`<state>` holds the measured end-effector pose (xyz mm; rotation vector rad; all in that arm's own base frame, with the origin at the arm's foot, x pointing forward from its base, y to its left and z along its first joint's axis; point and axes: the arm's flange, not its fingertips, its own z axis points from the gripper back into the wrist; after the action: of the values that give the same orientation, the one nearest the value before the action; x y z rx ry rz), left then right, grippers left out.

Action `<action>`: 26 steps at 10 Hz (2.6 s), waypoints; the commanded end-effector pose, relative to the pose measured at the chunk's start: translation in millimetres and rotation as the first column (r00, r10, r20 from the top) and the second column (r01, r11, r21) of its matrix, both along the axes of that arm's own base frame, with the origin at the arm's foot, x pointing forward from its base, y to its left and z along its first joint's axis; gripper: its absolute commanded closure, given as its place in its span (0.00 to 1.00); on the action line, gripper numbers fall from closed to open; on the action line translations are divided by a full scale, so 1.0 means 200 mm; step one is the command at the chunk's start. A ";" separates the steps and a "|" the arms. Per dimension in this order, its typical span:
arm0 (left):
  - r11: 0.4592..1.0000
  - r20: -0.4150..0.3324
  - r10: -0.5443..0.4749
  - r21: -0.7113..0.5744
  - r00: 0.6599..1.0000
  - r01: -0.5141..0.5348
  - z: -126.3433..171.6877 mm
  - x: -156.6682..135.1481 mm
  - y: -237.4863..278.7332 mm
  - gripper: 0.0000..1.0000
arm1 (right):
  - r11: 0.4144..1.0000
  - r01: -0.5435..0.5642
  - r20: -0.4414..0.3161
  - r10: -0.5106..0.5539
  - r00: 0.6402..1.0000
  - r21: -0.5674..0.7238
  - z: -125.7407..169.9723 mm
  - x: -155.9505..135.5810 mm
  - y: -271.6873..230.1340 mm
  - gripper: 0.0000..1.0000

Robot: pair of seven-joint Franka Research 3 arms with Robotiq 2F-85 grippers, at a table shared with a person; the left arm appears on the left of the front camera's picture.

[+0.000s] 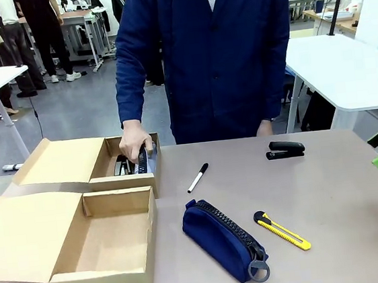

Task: Place items inside the box.
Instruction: Pick up a Pencil pouch or Stapler and place it inside the Mailer Box closest to the robot.

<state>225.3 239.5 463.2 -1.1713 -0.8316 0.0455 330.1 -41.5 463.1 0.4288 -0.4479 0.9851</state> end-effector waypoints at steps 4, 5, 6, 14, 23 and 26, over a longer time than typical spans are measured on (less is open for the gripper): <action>1.000 0.032 0.002 -0.008 0.999 -0.002 0.00 0.00 0.00 0.00 | 0.991 0.027 0.162 -0.005 0.987 -0.135 -0.09 0.47 0.05 0.00; 1.000 0.032 0.002 -0.008 0.999 -0.002 0.00 0.00 0.00 0.00 | 0.982 0.037 0.149 -0.009 0.989 -0.185 -0.13 0.61 0.03 0.00; 1.000 0.032 0.002 -0.008 0.999 -0.002 0.00 0.00 0.00 0.00 | 0.982 -0.028 0.150 0.057 0.987 -0.188 -0.17 0.73 0.05 0.00; 1.000 0.032 0.002 -0.008 0.999 -0.002 0.00 0.00 0.00 0.00 | 0.940 -0.316 0.170 0.334 0.927 -0.125 -0.71 1.38 0.16 0.00; 1.000 0.032 0.002 -0.008 0.999 -0.002 0.00 0.00 0.00 0.00 | 0.940 -0.335 0.118 0.341 0.932 -0.073 -0.91 1.48 0.18 0.00; 1.000 0.032 0.002 -0.008 0.999 -0.002 0.00 0.00 0.00 0.00 | 0.928 -0.368 0.097 0.372 0.923 -0.051 -0.91 1.48 0.20 0.60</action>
<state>225.0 239.9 462.8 -1.1717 -0.8313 0.0474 619.8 1.6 278.8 0.4182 -0.4538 1.3451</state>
